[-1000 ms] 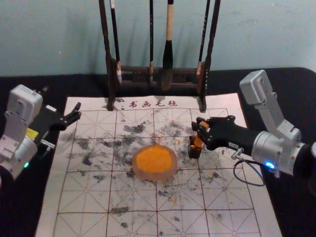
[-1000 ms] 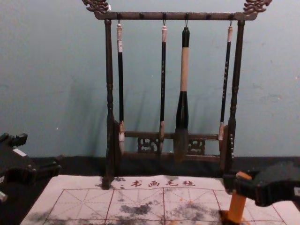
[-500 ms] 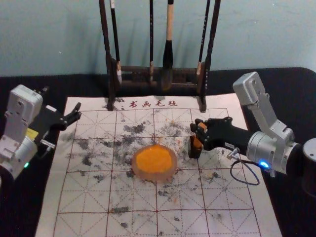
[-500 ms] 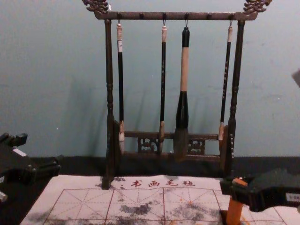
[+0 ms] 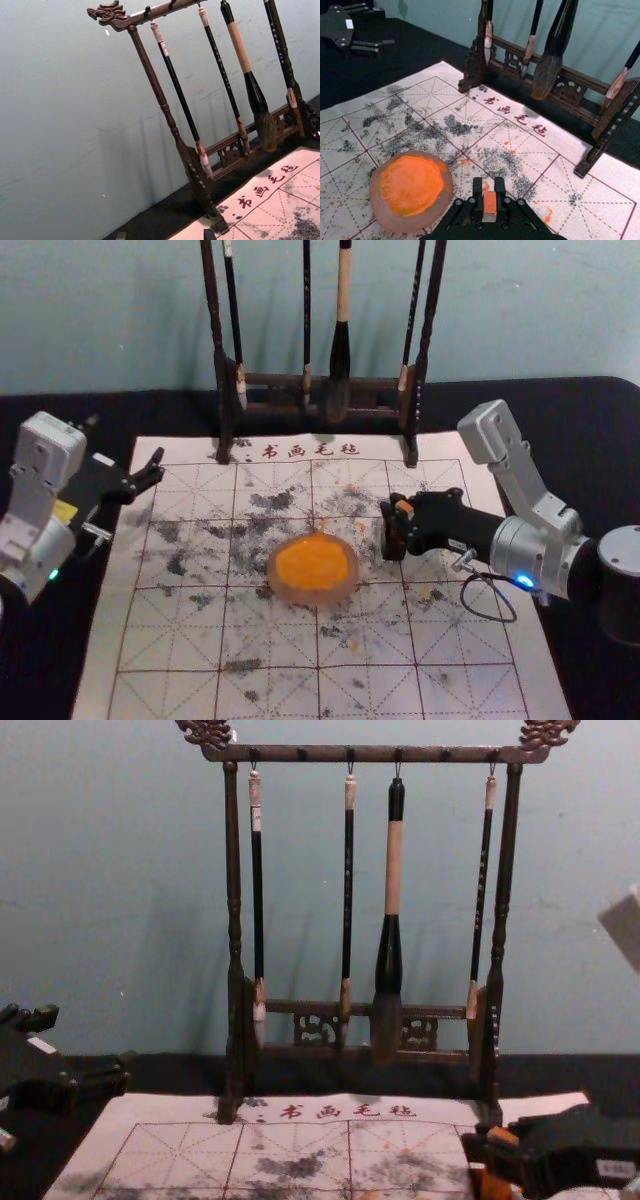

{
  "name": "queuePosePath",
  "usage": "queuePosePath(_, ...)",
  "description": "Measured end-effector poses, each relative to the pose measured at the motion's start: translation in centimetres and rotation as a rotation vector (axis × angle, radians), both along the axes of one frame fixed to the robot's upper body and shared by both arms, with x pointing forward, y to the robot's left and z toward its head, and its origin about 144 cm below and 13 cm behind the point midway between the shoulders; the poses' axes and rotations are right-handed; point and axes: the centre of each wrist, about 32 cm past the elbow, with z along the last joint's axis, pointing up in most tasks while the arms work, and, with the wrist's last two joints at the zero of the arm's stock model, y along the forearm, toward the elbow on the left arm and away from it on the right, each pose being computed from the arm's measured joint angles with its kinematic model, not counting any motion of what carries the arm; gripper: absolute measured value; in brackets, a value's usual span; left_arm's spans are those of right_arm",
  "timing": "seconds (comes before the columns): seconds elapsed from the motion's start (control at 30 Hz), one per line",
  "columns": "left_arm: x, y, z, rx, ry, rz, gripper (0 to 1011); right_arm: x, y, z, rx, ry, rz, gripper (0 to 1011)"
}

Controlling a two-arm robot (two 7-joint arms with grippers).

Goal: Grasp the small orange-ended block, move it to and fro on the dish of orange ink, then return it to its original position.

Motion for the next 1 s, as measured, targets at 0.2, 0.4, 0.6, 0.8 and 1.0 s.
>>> queuePosePath(0.2, 0.0, 0.0, 0.0, 0.0, 0.0, 0.0, 1001, 0.05, 0.22, -0.36, -0.004, 0.008, -0.001, 114)
queuePosePath(0.4, 0.0, 0.0, 0.0, 0.0, 0.0, 0.0, 1001, 0.07, 0.36, -0.55, -0.01, 0.012, 0.0, 114)
queuePosePath(0.6, 0.0, 0.0, 0.0, 0.0, 0.0, 0.0, 1001, 0.07, 0.35, -0.53, -0.011, 0.011, 0.0, 114)
queuePosePath(0.8, 0.0, 0.0, 0.0, 0.0, 0.0, 0.0, 1001, 0.06, 0.32, -0.52, -0.01, 0.011, 0.0, 116)
queuePosePath(1.0, 0.0, 0.0, 0.0, 0.0, 0.0, 0.0, 1001, 0.06, 0.3, -0.51, -0.009, 0.012, 0.0, 269)
